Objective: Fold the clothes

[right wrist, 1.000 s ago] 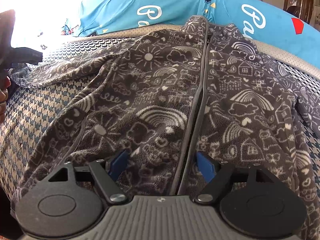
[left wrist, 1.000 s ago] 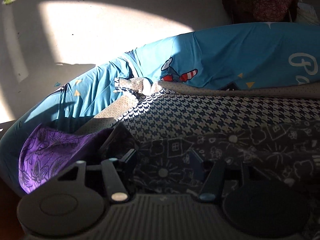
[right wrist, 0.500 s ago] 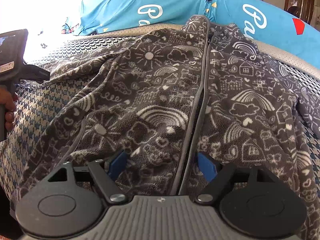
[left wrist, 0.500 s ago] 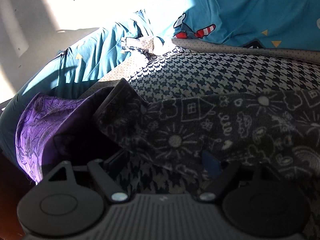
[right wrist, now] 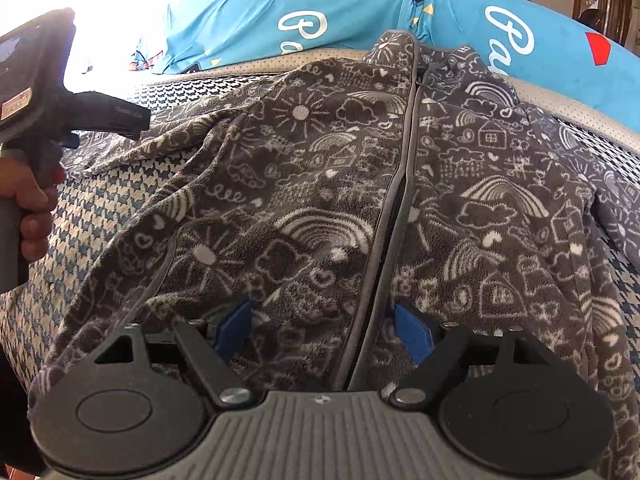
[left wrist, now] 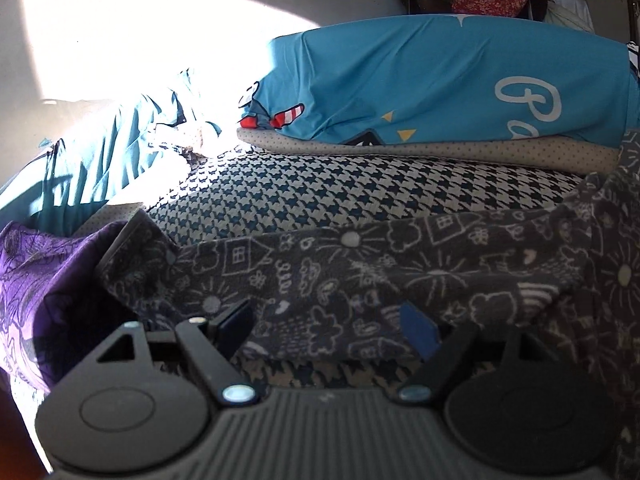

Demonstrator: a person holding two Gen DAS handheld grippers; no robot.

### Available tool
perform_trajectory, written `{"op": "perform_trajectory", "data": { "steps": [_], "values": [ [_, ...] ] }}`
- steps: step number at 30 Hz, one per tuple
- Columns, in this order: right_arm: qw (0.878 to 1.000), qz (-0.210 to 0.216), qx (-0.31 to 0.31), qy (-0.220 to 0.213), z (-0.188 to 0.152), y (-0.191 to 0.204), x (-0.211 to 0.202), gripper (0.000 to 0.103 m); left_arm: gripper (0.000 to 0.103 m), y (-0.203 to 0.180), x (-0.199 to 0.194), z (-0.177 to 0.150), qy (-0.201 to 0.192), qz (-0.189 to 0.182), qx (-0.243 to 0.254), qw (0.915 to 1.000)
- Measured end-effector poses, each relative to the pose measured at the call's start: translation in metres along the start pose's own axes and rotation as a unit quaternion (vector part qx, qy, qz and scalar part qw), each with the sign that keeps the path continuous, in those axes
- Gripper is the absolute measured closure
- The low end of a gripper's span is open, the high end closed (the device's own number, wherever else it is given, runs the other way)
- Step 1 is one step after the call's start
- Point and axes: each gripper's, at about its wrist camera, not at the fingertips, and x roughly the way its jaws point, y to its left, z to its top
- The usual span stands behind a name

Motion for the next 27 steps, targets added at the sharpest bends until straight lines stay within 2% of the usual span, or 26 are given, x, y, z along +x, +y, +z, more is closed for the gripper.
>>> {"op": "perform_trajectory", "data": {
  "steps": [7,9,14,15,19,24,27],
  "values": [
    [1.0,0.014,0.017,0.001,0.006,-0.011,-0.005,0.024,0.019,-0.04,-0.005,0.016,-0.015,-0.072,0.028,0.9969],
    [0.999,0.019,0.033,-0.006,0.012,-0.019,-0.007,0.025,0.016,-0.048,-0.003,0.025,-0.022,-0.079,0.046,0.9956],
    [0.997,0.019,0.073,-0.029,0.029,-0.042,-0.004,0.028,0.016,-0.056,0.006,0.047,-0.049,-0.092,0.091,0.9903],
    [0.996,0.02,0.084,-0.032,0.035,-0.048,0.0,0.031,0.015,-0.054,0.009,0.051,-0.047,-0.098,0.085,0.9905],
    [0.992,0.024,0.116,-0.044,0.054,-0.06,0.013,0.043,0.013,-0.047,0.029,0.062,0.003,-0.132,0.005,0.9912],
    [0.99,0.02,0.118,-0.069,0.076,-0.067,0.023,0.044,0.013,-0.051,0.049,0.065,0.018,-0.11,-0.009,0.9937],
    [0.988,0.019,0.128,-0.084,0.089,-0.075,0.029,0.048,0.013,-0.049,0.061,0.071,0.025,-0.111,-0.027,0.9931]
  ]
}}
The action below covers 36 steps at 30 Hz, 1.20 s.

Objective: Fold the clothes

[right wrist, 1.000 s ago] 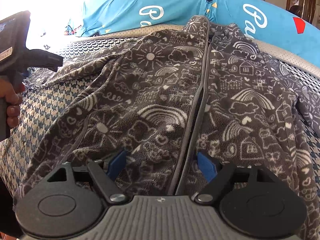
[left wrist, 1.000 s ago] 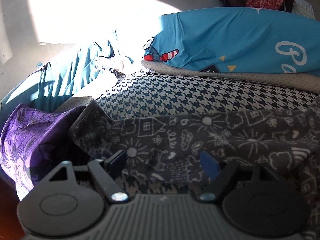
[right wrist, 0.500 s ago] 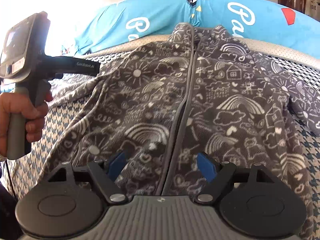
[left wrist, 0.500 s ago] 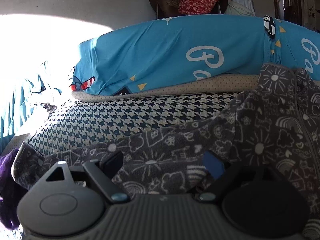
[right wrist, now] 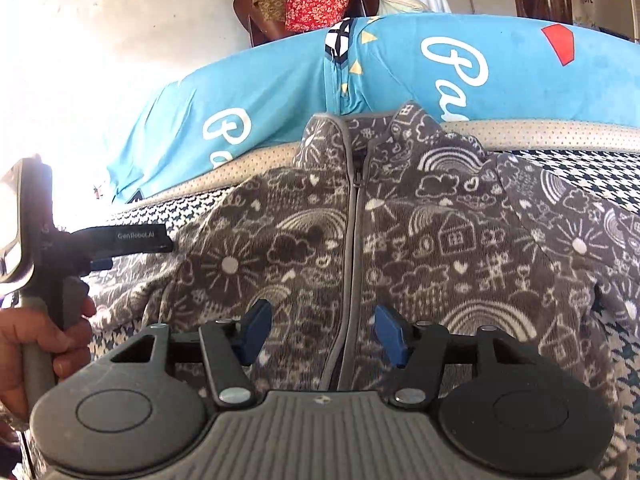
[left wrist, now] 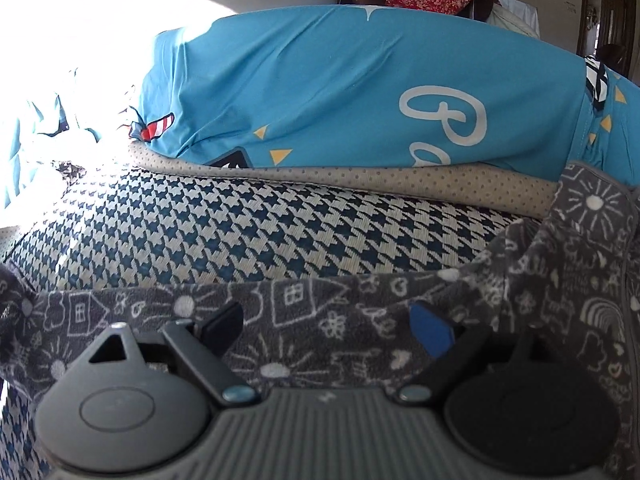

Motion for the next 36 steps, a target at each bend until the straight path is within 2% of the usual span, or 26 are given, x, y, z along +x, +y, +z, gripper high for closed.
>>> {"op": "perform_trajectory", "data": {
  "steps": [4,9,15,17,20,22,27,30,32,34,36],
  "values": [
    [1.0,0.006,0.023,-0.015,0.017,-0.006,0.018,0.055,0.013,-0.003,0.012,0.002,0.01,0.014,0.0,0.9998],
    [0.999,0.003,0.019,-0.033,0.039,-0.001,0.038,0.055,0.008,-0.005,0.019,0.0,0.025,0.025,0.001,0.9994],
    [0.998,0.016,0.015,-0.058,0.066,0.018,0.063,0.055,0.007,-0.009,0.017,0.0,0.035,0.032,0.008,0.9988],
    [0.997,0.007,0.01,-0.071,0.074,0.021,0.073,0.055,0.007,-0.008,0.016,-0.001,0.039,0.031,0.007,0.9987],
    [0.995,-0.008,0.008,-0.095,0.085,0.021,0.084,0.054,0.007,-0.009,0.014,0.0,0.044,0.028,0.007,0.9986],
    [0.994,-0.024,0.011,-0.108,0.092,0.018,0.091,0.047,0.007,-0.008,0.014,0.0,0.046,0.025,0.005,0.9986],
    [0.992,-0.041,0.019,-0.116,0.096,0.008,0.108,0.041,0.006,-0.006,0.016,0.002,0.056,0.022,-0.005,0.9982],
    [0.993,-0.029,0.009,-0.111,0.093,0.008,0.118,0.041,0.006,-0.007,0.017,0.002,0.056,0.025,-0.004,0.9981],
    [0.994,-0.022,0.002,-0.107,0.091,0.009,0.125,0.055,0.006,-0.008,0.017,0.002,0.056,0.027,-0.003,0.9981],
    [0.995,-0.028,-0.003,-0.096,0.089,0.01,0.13,0.082,0.005,-0.008,0.017,0.002,0.055,0.029,-0.005,0.9981],
    [0.995,-0.032,0.005,-0.096,0.087,0.006,0.129,0.084,0.005,-0.009,0.017,0.003,0.052,0.03,-0.007,0.9982]
  ]
}}
